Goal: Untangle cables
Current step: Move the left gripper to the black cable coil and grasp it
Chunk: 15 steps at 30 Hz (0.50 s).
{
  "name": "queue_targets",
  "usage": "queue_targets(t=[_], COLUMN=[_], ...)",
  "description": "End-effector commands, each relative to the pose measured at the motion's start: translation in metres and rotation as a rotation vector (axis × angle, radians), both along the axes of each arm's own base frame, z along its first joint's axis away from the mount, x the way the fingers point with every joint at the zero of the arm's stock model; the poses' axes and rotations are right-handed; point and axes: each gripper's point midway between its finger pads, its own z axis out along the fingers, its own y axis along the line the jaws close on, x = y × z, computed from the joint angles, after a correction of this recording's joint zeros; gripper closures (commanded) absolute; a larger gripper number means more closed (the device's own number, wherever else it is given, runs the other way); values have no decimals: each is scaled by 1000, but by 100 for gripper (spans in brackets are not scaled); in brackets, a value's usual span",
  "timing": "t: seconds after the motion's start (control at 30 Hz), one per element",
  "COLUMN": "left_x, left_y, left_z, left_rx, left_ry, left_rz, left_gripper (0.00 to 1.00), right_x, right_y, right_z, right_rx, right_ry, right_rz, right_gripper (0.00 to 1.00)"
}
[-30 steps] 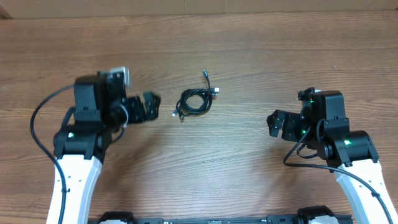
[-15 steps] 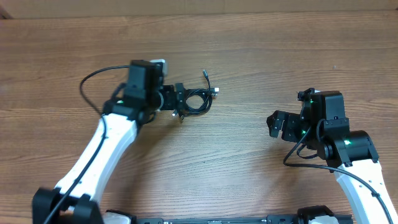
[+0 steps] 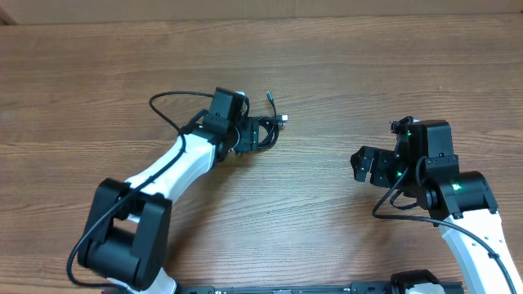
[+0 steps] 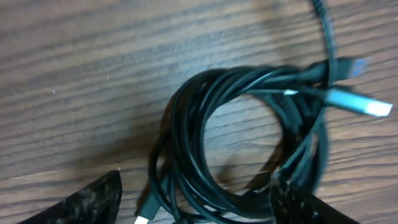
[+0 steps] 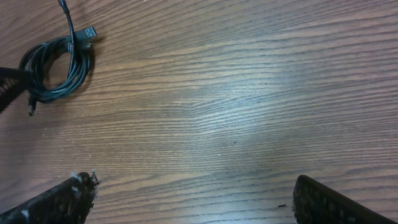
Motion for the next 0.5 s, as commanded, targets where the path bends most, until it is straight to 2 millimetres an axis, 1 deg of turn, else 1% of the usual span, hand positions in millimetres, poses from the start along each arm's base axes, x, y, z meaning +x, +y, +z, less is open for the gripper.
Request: queue_targets(t=[0.0, 0.17, 0.27, 0.4, 0.47], left_x=[5, -1, -3, -7, -14], left_y=[1, 1, -2, -8, -4], left_z=[-6, -21, -24, -24, -28], left_rx=[25, 24, 11, -16, -2], left_ry=[6, 58, 69, 87, 120], left_rz=[2, 14, 6, -13, 0], left_gripper=[27, 31, 34, 46, 55], right_x=[5, 4, 4, 3, 3], right_y=[4, 8, 8, 12, 15], right_z=[12, 13, 13, 13, 14], right_rx=[19, 39, 39, 60, 72], right_ry=[-35, -33, -32, -30, -28], right_rz=[11, 23, 22, 34, 42], right_gripper=[0, 0, 0, 0, 0])
